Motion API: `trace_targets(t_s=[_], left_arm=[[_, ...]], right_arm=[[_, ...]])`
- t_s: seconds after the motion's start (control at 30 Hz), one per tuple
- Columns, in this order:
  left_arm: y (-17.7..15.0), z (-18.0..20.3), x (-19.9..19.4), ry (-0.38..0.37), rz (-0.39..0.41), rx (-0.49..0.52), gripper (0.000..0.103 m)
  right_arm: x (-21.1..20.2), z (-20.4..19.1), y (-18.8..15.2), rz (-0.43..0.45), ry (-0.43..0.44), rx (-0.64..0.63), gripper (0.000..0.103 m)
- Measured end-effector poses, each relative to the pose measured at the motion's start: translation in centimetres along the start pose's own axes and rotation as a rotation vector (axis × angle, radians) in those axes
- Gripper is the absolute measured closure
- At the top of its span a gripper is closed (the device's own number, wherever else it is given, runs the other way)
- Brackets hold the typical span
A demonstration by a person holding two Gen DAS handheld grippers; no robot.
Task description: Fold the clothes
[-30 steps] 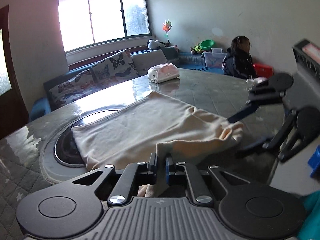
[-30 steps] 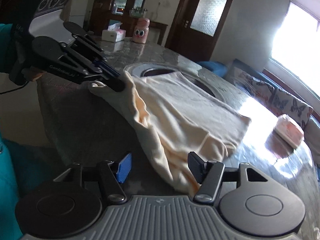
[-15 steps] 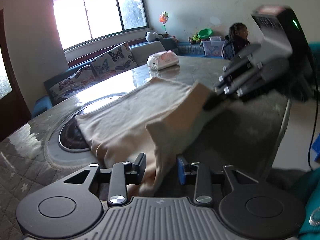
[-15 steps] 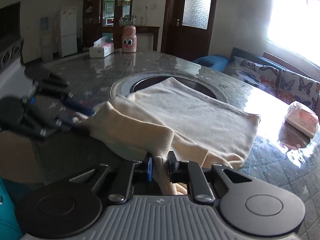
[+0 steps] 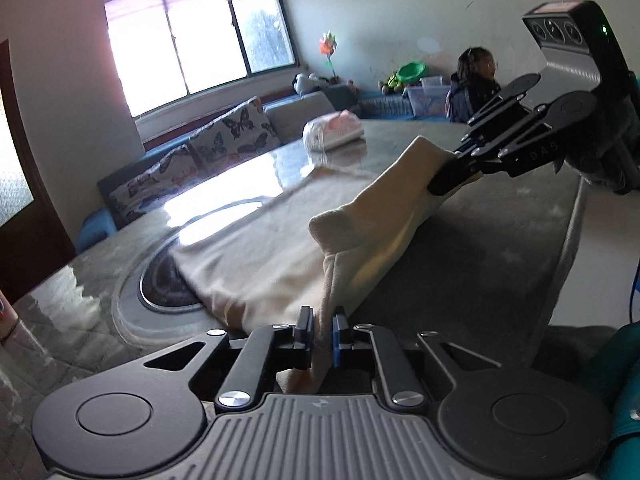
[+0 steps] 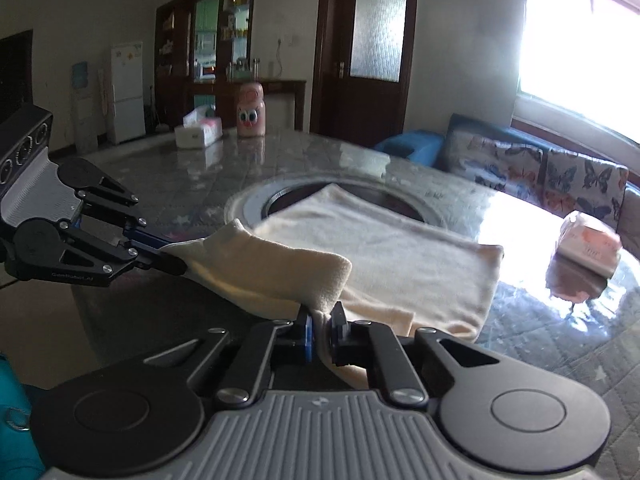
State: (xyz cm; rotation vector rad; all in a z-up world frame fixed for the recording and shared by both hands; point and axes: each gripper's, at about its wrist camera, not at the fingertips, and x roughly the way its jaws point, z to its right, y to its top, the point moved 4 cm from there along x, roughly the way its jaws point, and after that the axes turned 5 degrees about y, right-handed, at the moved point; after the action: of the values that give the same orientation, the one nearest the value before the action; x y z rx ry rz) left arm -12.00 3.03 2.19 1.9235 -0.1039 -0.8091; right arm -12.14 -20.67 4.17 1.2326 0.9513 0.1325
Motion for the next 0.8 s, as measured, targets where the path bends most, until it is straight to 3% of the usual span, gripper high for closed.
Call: trace_targets(t_s=[0.3, 0.4, 0.63, 0.8], left_arm=[[1.3, 2.5, -8.0, -0.080, 0.041, 0.003, 0.093], [1.7, 2.7, -9.0, -0.088, 0.051, -0.008, 0.093], [3.1, -0.1, -5.0, -0.063, 0.048, -0.057, 0.093], [4.5, -3.3, 0.4, -0.023, 0.024, -0.048, 0.093]], right_arm=[[-7.4, -3.6, 0.2, 0.000, 0.066, -0.022, 0.096], [-8.7, -4.4, 0.5, -0.025, 0.084, -0.012, 0.096], [-6.1, -1.5, 2.8, -0.017, 0.068, 0.006, 0.096], [-2.4, 2.1, 5.1, -0.029, 0.042, -0.002, 0.096]])
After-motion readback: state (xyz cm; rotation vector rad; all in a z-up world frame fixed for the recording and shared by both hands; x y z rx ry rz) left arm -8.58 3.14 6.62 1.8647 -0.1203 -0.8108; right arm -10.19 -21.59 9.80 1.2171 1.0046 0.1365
